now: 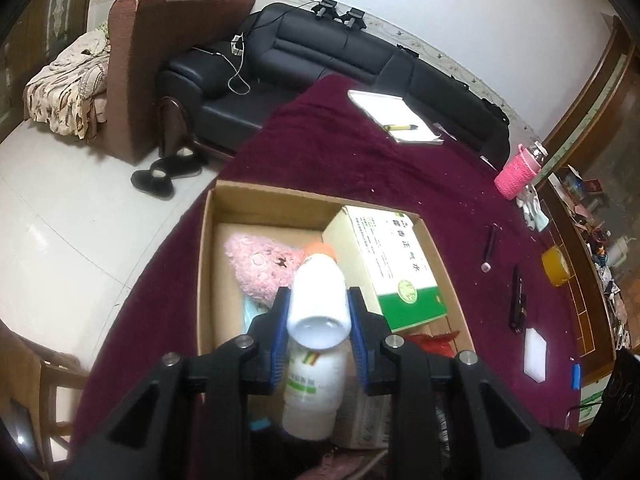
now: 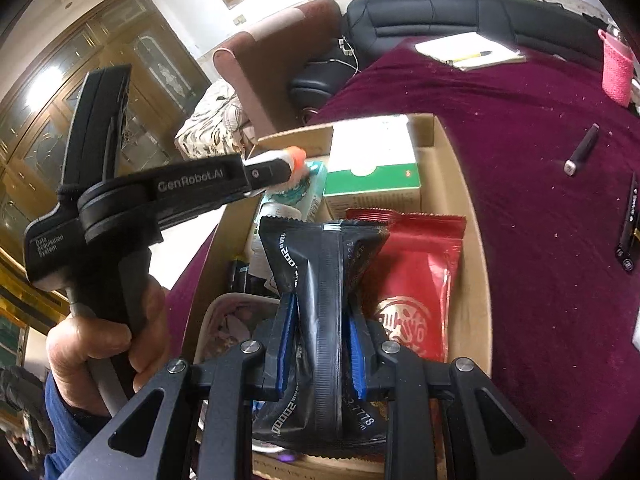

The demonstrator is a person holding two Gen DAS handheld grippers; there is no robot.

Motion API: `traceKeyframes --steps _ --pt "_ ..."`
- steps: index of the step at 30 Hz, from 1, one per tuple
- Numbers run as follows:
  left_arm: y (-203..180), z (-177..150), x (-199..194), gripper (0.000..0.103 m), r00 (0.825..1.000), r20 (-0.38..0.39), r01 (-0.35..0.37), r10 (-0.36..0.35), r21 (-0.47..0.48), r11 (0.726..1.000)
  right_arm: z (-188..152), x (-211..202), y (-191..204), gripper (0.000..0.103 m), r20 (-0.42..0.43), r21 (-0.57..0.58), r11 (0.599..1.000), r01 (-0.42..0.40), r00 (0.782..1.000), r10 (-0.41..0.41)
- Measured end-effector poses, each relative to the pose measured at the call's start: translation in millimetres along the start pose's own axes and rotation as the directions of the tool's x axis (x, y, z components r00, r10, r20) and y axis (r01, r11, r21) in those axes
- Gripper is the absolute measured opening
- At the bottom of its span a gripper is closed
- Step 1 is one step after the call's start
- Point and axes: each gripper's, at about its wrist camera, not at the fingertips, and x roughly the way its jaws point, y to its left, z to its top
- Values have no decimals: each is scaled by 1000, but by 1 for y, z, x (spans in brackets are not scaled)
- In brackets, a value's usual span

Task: Organize objects
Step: 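Release the glue bottle and black packet into the tray, opening both tools, then grasp the gold-banded black tube with the left tool while the right grasps the white foam pad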

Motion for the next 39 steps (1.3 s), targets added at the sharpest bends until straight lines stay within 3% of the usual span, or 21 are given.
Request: traceKeyframes --steps 8,10,12,14,22,27,30,34,35,37,39 --pt "0 -7 -2 29 1000 -10 -7 8 12 1000 -4 0 7 30 -10 -10 1000 -7 1000 7" --pt "2 -8 -5 44 1000 -9 -6 6 3 1000 -5 -1 9 31 -16 -19 1000 -1 1000 0" --pt "3 -9 -10 53 1000 -1 -6 6 -8 1000 -7 -2 12 43 -34 -40 999 22 999 -24" --pt "2 -9 -16 53 1000 6 -8 8 -4 1000 -11 -7 13 56 -28 -41 999 28 999 -30" --pt "-10 -10 -37 54 999 29 -22 21 24 999 -20 -44 12 56 35 -57 998 8 999 -6" --pt "-28 -11 -47 55 999 35 -24 22 55 998 -23 -74 -17 59 85 4 1000 -13 996 13" --pt "-47 -13 -52 55 999 36 -21 18 98 995 -24 -95 -47 60 130 59 998 17 991 -24" --pt "-84 -16 -52 55 1000 15 6 -8 163 987 -23 -123 -105 68 183 160 977 143 968 -171" --pt "-96 -17 -51 55 1000 6 14 -15 182 983 -24 -130 -124 74 185 201 959 200 954 -238" --pt "-117 -20 -47 56 1000 1 22 -23 214 977 -26 -139 -156 77 161 278 915 294 924 -346" --pt "-139 -24 -43 56 999 -7 39 -39 241 970 -31 -147 -191 80 131 361 869 339 904 -407"
